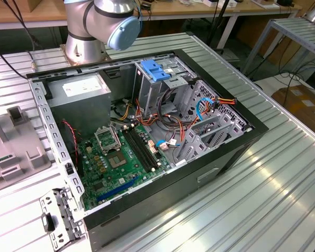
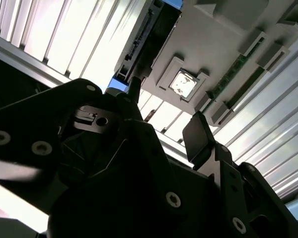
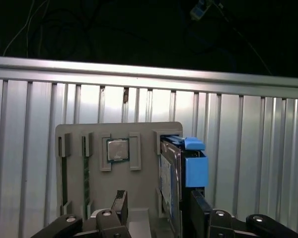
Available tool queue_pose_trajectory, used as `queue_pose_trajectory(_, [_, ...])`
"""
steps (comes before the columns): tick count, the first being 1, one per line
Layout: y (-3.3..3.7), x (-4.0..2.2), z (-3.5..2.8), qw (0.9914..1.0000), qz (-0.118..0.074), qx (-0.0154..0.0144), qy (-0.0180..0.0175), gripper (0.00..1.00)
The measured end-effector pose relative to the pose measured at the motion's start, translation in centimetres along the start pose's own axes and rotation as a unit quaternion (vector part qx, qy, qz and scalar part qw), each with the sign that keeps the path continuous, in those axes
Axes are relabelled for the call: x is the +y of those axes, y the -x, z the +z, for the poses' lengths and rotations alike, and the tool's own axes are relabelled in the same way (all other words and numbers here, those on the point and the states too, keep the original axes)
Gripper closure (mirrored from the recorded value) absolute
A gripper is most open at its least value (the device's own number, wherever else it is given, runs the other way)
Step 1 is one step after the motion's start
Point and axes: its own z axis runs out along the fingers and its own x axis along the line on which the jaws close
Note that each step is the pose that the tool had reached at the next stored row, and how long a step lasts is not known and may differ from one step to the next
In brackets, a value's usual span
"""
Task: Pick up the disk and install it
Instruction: 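Pick up the disk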
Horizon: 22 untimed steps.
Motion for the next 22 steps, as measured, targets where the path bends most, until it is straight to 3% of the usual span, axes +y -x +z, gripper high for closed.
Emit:
queue_pose_trajectory(10, [1.59, 0.47, 0.76, 1.0, -0.001, -0.0008, 0.0, 0.38])
queue_pose_trajectory(22, [2.95, 0.6, 2.29, 0.99987, -0.016, -0.0009, 0.0005, 0.38])
